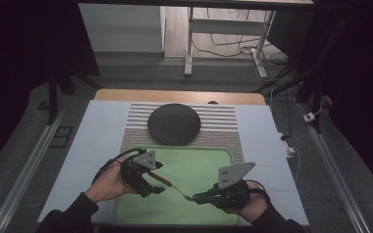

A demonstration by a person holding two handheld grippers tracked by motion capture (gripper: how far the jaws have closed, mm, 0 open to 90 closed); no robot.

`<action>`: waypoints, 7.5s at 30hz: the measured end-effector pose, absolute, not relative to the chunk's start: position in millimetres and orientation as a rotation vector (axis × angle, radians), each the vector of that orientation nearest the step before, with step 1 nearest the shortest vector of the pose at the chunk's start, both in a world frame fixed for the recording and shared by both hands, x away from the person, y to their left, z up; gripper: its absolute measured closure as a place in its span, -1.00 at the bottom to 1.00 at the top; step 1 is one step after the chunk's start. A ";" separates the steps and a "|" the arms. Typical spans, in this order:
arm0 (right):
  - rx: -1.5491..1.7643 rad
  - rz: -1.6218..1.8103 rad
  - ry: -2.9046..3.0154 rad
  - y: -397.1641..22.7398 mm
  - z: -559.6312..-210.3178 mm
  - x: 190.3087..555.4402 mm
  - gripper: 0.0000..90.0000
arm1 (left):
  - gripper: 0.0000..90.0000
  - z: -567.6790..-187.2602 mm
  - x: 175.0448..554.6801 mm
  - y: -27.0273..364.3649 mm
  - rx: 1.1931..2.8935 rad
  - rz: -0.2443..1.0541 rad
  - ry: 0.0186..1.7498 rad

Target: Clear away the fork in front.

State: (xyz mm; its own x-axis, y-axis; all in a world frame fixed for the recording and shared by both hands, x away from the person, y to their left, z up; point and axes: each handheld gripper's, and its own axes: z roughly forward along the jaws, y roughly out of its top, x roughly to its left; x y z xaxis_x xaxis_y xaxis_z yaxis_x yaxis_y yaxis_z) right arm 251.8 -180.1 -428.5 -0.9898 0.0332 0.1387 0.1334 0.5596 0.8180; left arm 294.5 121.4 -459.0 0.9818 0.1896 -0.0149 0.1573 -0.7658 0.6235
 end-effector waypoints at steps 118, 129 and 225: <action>-1.528 -1.352 -2.863 -286.4 -448.7 220.2 -0.94 | 0.96 -477.8 311.9 162.2 2.284 -0.053 1.137; -1.489 -1.331 -2.879 -284.7 -449.5 220.5 -0.94 | 0.96 -487.6 335.4 146.9 2.289 0.013 1.001; -1.457 -1.306 -2.866 -284.1 -450.2 222.5 -0.94 | -0.01 -486.7 326.1 181.3 2.220 0.034 1.031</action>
